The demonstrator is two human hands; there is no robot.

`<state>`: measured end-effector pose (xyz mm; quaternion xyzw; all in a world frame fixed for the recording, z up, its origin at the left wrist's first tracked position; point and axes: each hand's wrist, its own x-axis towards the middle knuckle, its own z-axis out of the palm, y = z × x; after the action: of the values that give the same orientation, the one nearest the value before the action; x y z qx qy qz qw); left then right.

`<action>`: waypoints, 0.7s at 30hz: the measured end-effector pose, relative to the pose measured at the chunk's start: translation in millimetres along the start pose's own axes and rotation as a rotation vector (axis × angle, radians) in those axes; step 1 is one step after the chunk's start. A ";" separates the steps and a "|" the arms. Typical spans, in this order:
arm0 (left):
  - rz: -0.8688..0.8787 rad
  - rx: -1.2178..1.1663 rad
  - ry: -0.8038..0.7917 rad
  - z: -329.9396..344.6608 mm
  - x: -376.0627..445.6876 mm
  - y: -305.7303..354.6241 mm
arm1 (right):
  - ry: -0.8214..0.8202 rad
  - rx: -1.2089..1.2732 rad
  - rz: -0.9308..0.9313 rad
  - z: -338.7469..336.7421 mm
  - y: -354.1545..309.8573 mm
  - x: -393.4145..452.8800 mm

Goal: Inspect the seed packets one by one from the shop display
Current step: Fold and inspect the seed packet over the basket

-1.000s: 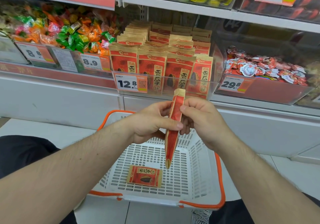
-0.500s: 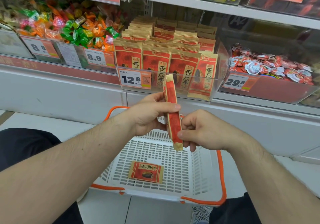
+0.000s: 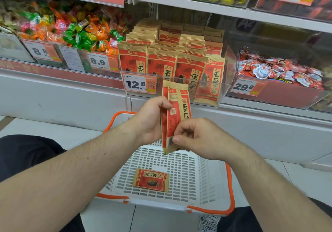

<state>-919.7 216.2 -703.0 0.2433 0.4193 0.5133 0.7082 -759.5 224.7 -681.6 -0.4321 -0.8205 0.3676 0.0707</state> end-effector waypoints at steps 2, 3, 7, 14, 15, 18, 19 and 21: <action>0.007 -0.009 0.007 -1.3 2.0 -1.2 | 0.050 -0.009 0.008 -1.4 1.8 1.6; 0.009 -0.005 0.014 -1.6 2.7 -1.6 | 0.101 -0.002 0.020 -1.7 3.1 2.8; 0.050 -0.017 0.026 -0.2 2.8 -0.2 | 0.487 0.179 0.129 -9.4 12.0 10.3; 0.035 -0.003 -0.054 1.5 -1.2 0.4 | 0.438 0.471 0.095 -13.4 15.5 9.6; 0.038 -0.004 -0.057 0.8 -1.4 0.5 | 0.437 0.456 0.092 -13.4 15.9 9.5; 0.031 -0.001 -0.054 0.3 -2.4 0.2 | 0.438 0.432 0.096 -15.1 16.3 8.9; 0.029 0.003 -0.052 0.4 -2.6 0.1 | 0.434 0.419 0.099 -15.0 16.5 8.7; 0.030 0.013 -0.032 0.6 -3.5 0.4 | 0.425 0.404 0.096 -14.6 16.1 7.9</action>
<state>-919.8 213.1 -701.2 0.2621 0.4076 0.5172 0.7055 -747.5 244.4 -683.3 -0.5149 -0.6762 0.4275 0.3081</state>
